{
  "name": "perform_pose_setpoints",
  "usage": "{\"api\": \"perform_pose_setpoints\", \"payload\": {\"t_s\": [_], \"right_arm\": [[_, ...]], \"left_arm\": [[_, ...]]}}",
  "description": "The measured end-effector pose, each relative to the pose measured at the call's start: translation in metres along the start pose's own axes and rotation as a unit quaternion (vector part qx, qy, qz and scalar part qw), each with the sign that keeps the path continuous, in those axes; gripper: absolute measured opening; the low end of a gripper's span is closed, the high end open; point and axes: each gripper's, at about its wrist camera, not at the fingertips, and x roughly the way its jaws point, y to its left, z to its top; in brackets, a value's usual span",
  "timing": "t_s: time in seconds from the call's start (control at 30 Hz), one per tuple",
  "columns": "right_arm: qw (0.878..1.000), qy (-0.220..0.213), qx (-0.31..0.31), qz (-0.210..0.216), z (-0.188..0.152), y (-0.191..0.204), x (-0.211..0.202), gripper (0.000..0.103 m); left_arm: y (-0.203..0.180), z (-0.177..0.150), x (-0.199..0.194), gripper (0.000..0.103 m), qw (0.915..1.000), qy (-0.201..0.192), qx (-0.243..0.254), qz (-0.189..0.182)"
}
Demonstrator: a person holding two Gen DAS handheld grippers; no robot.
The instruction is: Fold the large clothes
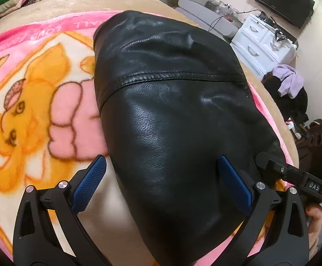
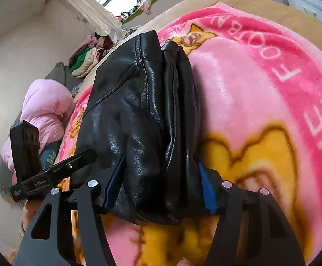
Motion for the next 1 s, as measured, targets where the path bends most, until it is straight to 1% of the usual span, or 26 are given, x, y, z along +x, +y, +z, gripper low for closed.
{"api": "perform_pose_setpoints", "payload": {"t_s": [0.07, 0.1, 0.13, 0.2, 0.23, 0.3, 0.33, 0.37, 0.43, 0.5, 0.53, 0.57, 0.6, 0.63, 0.7, 0.77, 0.8, 0.83, 0.87, 0.9, 0.93, 1.0], "right_arm": [[0.999, 0.001, 0.036, 0.027, -0.007, 0.004, 0.002, 0.058], [0.998, 0.004, 0.043, 0.039, -0.011, 0.005, 0.003, 0.057], [0.997, 0.008, 0.056, 0.059, -0.017, 0.008, 0.006, 0.056], [0.995, 0.021, 0.064, 0.078, -0.029, 0.014, 0.014, 0.055], [0.994, 0.029, 0.064, 0.081, -0.035, 0.016, 0.019, 0.056], [0.998, 0.028, 0.042, 0.044, -0.033, 0.017, 0.019, 0.066], [0.999, 0.026, 0.024, 0.014, -0.03, 0.019, 0.017, 0.074], [1.0, 0.026, 0.016, -0.002, -0.029, 0.02, 0.017, 0.081], [0.999, 0.028, 0.003, -0.021, -0.024, 0.025, 0.015, 0.085], [1.0, 0.017, -0.001, -0.014, -0.02, 0.028, 0.008, 0.085], [1.0, 0.005, -0.012, -0.016, -0.015, 0.032, 0.004, 0.087], [0.999, -0.003, -0.025, -0.025, -0.013, 0.036, 0.002, 0.09], [0.998, -0.011, -0.041, -0.038, -0.01, 0.041, 0.001, 0.092], [0.997, -0.019, -0.058, -0.056, -0.006, 0.047, 0.0, 0.093], [0.995, -0.031, -0.07, -0.067, 0.003, 0.053, -0.002, 0.093], [0.995, -0.053, -0.042, -0.07, 0.022, 0.046, -0.01, 0.096], [0.996, -0.064, -0.024, -0.064, 0.029, 0.041, -0.012, 0.096], [0.995, -0.079, 0.0, -0.054, 0.044, 0.034, -0.014, 0.096], [0.995, -0.085, 0.009, -0.05, 0.052, 0.03, -0.012, 0.096], [0.995, -0.086, 0.013, -0.058, 0.059, 0.027, -0.008, 0.096], [0.993, -0.077, 0.005, -0.09, 0.069, 0.027, 0.005, 0.096], [0.991, -0.074, -0.005, -0.11, 0.081, 0.027, 0.019, 0.094]], "left_arm": [[0.001, 0.002, -0.003, 0.095, 0.9999, -0.004, 0.006, 0.009], [0.001, 0.004, -0.004, 0.095, 0.9998, -0.004, 0.011, 0.015], [0.004, 0.005, -0.007, 0.095, 0.9994, -0.007, 0.018, 0.029], [0.011, 0.007, -0.01, 0.095, 0.9991, -0.011, 0.018, 0.038], [0.015, 0.008, -0.009, 0.095, 0.9993, -0.009, 0.014, 0.034], [0.016, 0.005, -0.008, 0.095, 0.9996, 0.0, 0.012, 0.026], [0.013, 0.004, -0.007, 0.095, 0.9995, -0.002, 0.017, 0.026], [0.011, 0.003, -0.007, 0.095, 0.9992, -0.005, 0.023, 0.031], [0.008, 0.0, -0.007, 0.095, 0.9989, -0.012, 0.027, 0.035], [0.011, 0.001, -0.008, 0.095, 0.9993, -0.015, 0.021, 0.026], [0.014, 0.001, -0.009, 0.095, 0.9996, -0.016, 0.015, 0.019], [0.016, 0.0, -0.01, 0.095, 0.9997, -0.016, 0.012, 0.016], [0.017, 0.001, -0.011, 0.095, 0.9997, -0.015, 0.01, 0.016], [0.017, 0.001, -0.011, 0.095, 0.9997, -0.015, 0.011, 0.015], [0.014, 0.001, -0.009, 0.095, 0.9996, -0.012, 0.016, 0.019], [0.012, -0.001, -0.01, 0.095, 0.9994, -0.015, 0.024, 0.022], [0.012, -0.002, -0.01, 0.095, 0.9993, -0.015, 0.025, 0.022], [0.011, -0.001, -0.01, 0.095, 0.9993, -0.016, 0.026, 0.022], [0.011, -0.002, -0.009, 0.095, 0.9993, -0.017, 0.026, 0.022], [0.011, -0.002, -0.009, 0.095, 0.9993, -0.017, 0.026, 0.022], [0.011, -0.002, -0.009, 0.095, 0.9992, -0.017, 0.027, 0.023], [0.01, -0.002, -0.009, 0.095, 0.9992, -0.016, 0.029, 0.022]]}}
